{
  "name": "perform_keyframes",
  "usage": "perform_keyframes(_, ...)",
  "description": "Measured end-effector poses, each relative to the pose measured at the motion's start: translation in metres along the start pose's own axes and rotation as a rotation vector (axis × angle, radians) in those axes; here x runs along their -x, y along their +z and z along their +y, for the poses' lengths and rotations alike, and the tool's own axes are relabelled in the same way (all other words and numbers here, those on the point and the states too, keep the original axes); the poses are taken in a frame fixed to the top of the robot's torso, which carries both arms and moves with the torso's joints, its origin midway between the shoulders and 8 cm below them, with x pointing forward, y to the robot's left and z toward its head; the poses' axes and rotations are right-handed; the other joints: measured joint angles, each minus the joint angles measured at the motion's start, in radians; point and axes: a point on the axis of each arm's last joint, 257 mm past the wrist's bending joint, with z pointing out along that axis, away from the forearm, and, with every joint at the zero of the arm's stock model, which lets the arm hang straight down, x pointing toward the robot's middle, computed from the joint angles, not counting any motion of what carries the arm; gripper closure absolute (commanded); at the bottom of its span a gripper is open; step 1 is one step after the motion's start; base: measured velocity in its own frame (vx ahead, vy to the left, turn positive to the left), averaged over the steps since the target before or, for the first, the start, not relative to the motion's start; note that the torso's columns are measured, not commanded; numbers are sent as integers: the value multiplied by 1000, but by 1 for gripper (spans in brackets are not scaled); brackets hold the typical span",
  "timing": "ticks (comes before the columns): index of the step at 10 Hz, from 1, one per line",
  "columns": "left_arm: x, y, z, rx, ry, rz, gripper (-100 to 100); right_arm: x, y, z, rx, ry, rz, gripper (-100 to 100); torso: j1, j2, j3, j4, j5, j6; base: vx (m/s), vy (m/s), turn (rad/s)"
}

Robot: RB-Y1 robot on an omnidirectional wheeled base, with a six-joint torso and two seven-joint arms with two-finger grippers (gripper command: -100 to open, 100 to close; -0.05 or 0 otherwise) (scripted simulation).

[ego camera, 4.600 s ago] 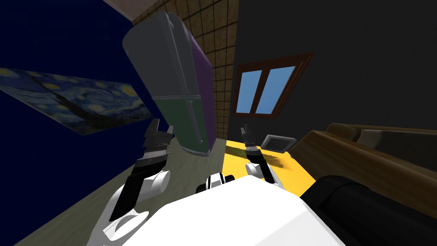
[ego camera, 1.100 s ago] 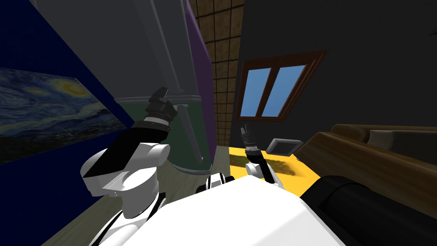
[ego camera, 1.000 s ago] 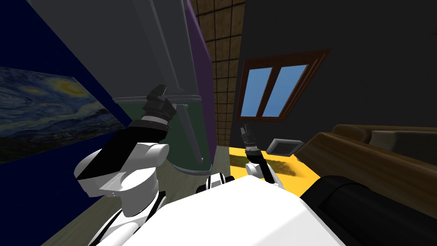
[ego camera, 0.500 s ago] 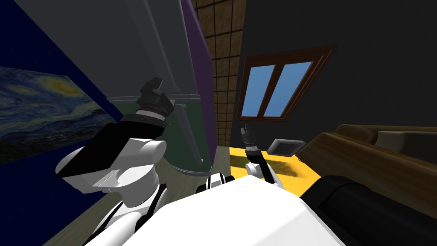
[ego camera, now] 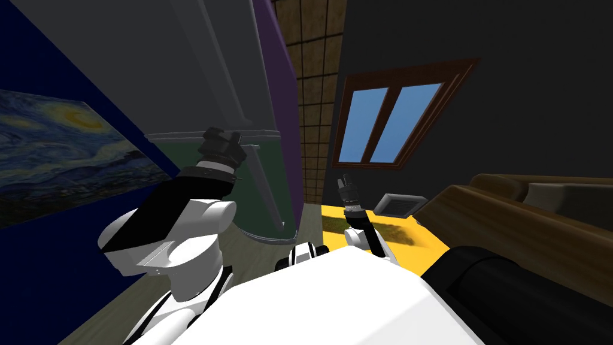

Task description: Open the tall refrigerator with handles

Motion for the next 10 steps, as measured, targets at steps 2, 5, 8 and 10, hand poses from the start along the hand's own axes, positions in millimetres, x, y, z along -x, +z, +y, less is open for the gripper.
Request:
perform_keyframes(2, -1, 2, 10, 19, -2, -1, -100, 0, 0, 0, 0, 0, 0, 0, 0, -3, -2, -1, 0, 0, 0, 8, -13)
perform_keyframes(5, 1, 12, 22, 40, -11, -6, -100, 0, 0, 0, 0, 0, 0, 0, 5, -14, -7, -14, 5, 1, 5, 20, -19)
perform_keyframes(8, 0, 17, 23, 56, -31, -4, -100, 0, 0, 0, 0, 0, 0, 0, 7, -19, -10, -16, 6, 0, 1, 23, -27)
perform_keyframes(10, -1, 20, 22, 68, -54, 1, -100, 0, 0, 0, 0, 0, 0, 0, 8, -22, -14, -16, 6, 0, 5, 35, -34)
